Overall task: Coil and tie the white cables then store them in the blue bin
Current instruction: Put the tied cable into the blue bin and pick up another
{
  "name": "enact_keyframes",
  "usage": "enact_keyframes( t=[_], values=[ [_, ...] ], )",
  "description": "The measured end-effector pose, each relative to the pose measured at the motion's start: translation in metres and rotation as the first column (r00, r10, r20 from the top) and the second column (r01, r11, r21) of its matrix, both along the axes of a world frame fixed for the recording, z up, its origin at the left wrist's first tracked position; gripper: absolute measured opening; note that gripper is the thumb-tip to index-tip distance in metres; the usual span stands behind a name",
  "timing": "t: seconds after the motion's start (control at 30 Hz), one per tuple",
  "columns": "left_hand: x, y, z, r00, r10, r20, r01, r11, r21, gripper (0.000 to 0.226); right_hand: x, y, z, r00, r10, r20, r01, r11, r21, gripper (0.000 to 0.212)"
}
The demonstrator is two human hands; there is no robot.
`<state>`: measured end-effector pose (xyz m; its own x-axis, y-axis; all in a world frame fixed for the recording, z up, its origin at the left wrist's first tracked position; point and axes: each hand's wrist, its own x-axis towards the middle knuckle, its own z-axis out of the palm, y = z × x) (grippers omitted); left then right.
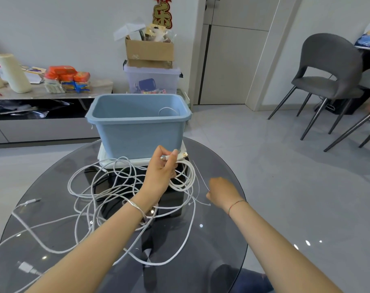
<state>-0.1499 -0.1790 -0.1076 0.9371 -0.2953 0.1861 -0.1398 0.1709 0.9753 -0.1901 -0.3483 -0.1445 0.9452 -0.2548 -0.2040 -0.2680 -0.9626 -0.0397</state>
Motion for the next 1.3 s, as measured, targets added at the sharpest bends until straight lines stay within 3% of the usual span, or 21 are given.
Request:
enact_keyframes(
  t=[0.3,0.73,0.83,0.93,1.0,1.1,1.17,1.3],
  values=[
    [-0.001,0.016,0.003,1.000,0.025,-0.018,-0.025,1.000,0.003,0.025,-0.005,-0.003,0.011,0.994,0.001,-0.106,-0.009,0.997,-0.077,0.034],
    [-0.006,0.038,0.016,1.000,0.030,0.001,-0.030,0.999,-0.018,0.025,-0.006,0.003,0.015,1.000,0.011,-0.008,-0.012,0.990,-0.144,0.035],
    [-0.007,0.042,0.019,0.999,0.034,0.010,-0.034,0.999,-0.020,0.025,-0.005,-0.002,0.013,0.987,-0.062,0.148,0.070,0.996,-0.051,0.025],
    [-0.008,0.044,0.022,0.999,0.043,0.015,-0.043,0.999,-0.022,0.025,-0.002,-0.017,0.010,0.876,-0.165,0.454,0.101,0.982,0.162,0.008],
    [-0.009,0.045,0.022,0.999,0.047,0.015,-0.046,0.999,-0.023,0.025,-0.005,-0.022,0.010,0.755,-0.315,0.575,0.042,0.899,0.437,0.009],
    [-0.010,0.044,0.020,0.999,0.047,0.011,-0.046,0.998,-0.031,0.025,-0.009,-0.017,0.017,0.652,-0.537,0.535,-0.113,0.629,0.769,0.012],
    [-0.011,0.045,0.019,0.999,0.044,0.009,-0.043,0.999,-0.033,0.025,-0.009,-0.010,0.024,0.607,-0.620,0.497,-0.206,0.481,0.852,0.014],
    [-0.011,0.050,0.023,0.998,0.056,0.012,-0.056,0.997,-0.056,0.025,-0.009,0.012,0.047,0.614,-0.617,0.493,-0.356,0.342,0.870,0.014]
  ],
)
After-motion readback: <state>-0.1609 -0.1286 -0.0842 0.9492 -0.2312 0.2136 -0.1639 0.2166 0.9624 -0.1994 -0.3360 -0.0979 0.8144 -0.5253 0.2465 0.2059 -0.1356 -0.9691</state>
